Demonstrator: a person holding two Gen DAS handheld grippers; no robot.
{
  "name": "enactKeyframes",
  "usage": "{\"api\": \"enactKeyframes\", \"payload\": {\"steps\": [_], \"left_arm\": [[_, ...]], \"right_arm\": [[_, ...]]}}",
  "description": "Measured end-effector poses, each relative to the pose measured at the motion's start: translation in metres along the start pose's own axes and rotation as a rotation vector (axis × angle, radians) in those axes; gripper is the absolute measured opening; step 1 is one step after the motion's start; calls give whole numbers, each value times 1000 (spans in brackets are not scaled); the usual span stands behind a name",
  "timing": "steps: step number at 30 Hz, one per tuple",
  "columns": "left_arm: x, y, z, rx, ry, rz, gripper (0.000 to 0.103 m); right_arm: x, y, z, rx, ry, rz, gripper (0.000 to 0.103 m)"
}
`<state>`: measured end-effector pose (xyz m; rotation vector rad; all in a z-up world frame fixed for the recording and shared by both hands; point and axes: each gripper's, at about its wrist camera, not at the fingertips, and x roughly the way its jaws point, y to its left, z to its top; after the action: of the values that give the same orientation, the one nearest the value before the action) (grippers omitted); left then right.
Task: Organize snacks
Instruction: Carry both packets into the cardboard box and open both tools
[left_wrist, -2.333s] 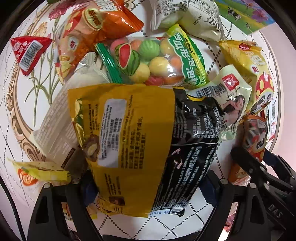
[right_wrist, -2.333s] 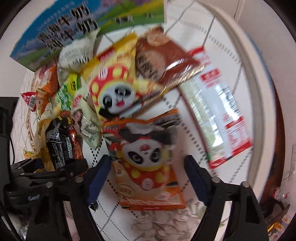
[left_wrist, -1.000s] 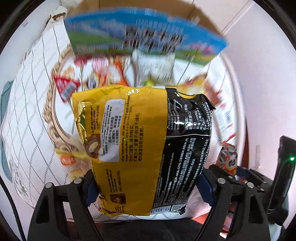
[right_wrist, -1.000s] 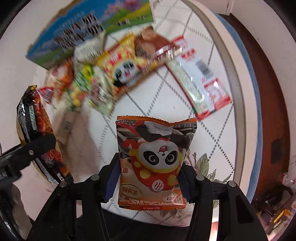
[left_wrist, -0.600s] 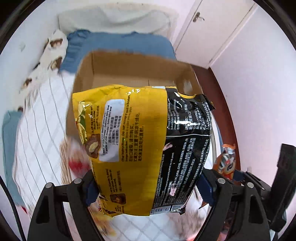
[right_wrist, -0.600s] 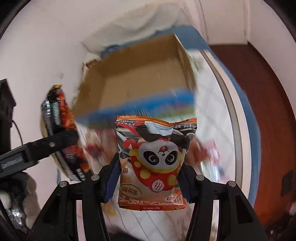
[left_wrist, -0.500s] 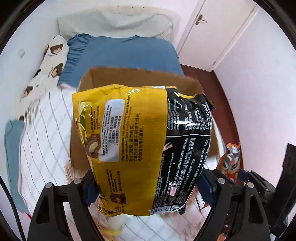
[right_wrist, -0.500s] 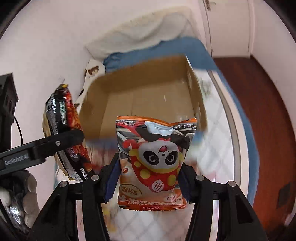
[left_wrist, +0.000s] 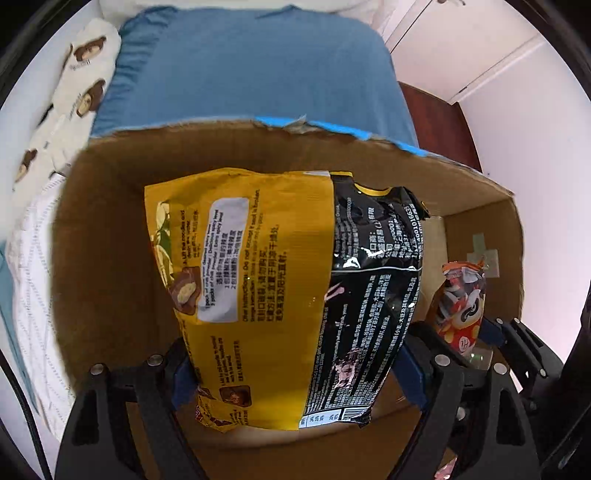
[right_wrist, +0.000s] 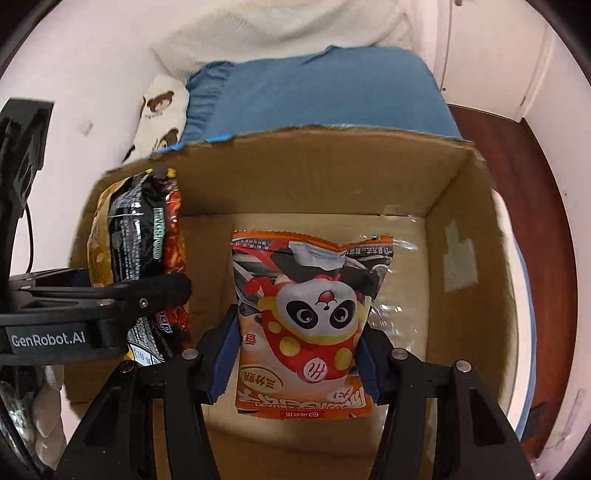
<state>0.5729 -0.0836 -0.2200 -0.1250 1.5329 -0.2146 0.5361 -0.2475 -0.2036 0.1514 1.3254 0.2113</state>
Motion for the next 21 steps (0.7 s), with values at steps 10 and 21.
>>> {"api": "enactKeyframes", "payload": {"steps": [10, 21], "left_arm": [[27, 6, 17, -14, 72, -5, 91], [-19, 0, -15, 1, -64, 32, 91]], "right_arm": [[18, -3, 5, -35, 84, 12, 83], [-9, -20, -16, 32, 88, -21, 90]]}}
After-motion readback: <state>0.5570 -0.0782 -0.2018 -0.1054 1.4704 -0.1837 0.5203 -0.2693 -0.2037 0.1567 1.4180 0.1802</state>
